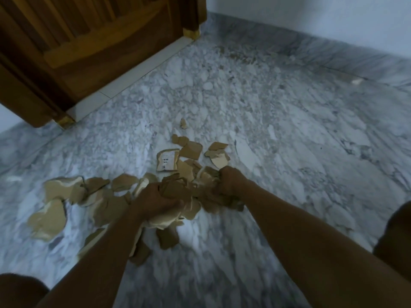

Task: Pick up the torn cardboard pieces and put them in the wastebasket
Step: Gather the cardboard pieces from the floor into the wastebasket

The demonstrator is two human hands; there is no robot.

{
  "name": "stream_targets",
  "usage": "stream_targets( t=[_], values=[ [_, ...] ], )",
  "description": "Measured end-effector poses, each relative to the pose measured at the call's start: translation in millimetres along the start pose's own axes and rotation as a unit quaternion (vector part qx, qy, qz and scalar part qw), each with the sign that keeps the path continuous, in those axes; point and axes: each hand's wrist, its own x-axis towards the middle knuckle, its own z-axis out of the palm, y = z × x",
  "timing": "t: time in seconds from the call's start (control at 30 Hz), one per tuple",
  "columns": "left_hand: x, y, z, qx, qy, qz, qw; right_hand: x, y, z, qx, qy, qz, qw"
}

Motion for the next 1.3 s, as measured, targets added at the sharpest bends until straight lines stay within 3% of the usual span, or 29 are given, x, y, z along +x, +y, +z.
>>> stream_targets(
  t=[0.2, 0.37, 0.8, 0.87, 0.97, 1.1, 1.3],
  values=[
    [-5, -23, -3, -0.031, -0.013, -0.006, 0.999, -2, -1, 38, -0.107, 0.057, -0.039, 0.992],
    [0, -17, -4, -0.042, -0.031, 0.011, 0.999, 0, 4, 32, -0.098, 0.03, -0.045, 0.994],
    [10, 1, -15, 0.014, -0.007, 0.022, 1.0, -39, 1, 10, -0.132, 0.055, -0.078, 0.987],
    [11, 12, -21, 0.008, -0.01, 0.03, 0.999, -49, 1, -2, -0.053, 0.061, -0.05, 0.995],
    [17, 27, -26, -0.005, -0.002, 0.018, 1.0, -65, 7, -22, 0.176, 0.074, -0.003, 0.982],
    [31, 49, -22, -0.014, 0.003, 0.001, 1.0, -87, 19, -53, 0.414, 0.079, 0.038, 0.906],
    [27, 123, 20, -0.055, -0.068, 0.097, 0.991, -130, 34, -83, 0.623, 0.107, 0.044, 0.774]
  ],
)
